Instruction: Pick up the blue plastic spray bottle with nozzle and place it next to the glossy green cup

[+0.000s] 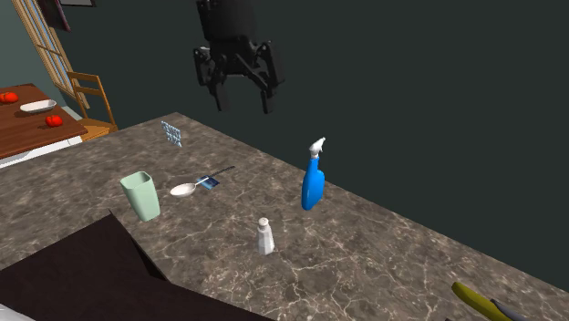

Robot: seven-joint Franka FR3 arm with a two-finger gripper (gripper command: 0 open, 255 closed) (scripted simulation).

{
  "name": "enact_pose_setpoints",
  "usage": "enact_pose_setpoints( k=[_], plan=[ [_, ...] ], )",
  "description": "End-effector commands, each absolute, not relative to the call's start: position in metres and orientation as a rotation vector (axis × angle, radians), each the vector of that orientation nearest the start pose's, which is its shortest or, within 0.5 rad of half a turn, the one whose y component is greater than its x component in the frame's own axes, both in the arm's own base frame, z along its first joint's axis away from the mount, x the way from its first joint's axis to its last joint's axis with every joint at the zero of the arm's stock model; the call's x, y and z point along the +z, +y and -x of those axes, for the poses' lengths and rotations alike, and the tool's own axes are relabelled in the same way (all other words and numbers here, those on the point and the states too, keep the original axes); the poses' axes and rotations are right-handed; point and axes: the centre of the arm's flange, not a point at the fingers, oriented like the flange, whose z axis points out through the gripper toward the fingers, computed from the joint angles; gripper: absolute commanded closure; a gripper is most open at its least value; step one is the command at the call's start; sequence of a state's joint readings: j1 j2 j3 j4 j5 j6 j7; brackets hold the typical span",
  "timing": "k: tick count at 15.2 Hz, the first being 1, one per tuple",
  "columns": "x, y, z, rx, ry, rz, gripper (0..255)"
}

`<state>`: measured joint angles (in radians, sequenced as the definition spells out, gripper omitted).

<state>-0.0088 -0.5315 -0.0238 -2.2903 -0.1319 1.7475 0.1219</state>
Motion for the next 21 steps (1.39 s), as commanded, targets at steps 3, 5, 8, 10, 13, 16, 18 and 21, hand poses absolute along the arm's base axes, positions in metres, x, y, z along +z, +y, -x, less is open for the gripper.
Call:
enact_pose_setpoints(
  k=[3,5,8,10,13,16,18,21],
  plan=[
    [0.518,-0.040,-0.434,0.016,0.224,3.242,0],
    [0.503,-0.047,-0.456,0.019,0.232,3.237,0],
    [0.481,-0.057,-0.488,0.025,0.244,3.229,0],
    [0.467,-0.064,-0.510,0.028,0.252,3.224,0],
    [0.445,-0.074,-0.542,0.034,0.264,3.215,0],
    [0.423,-0.085,-0.574,0.039,0.276,3.207,0],
    [0.408,-0.092,-0.595,0.043,0.284,3.202,0],
    [0.386,-0.103,-0.626,0.048,0.295,3.194,0]
  ],
)
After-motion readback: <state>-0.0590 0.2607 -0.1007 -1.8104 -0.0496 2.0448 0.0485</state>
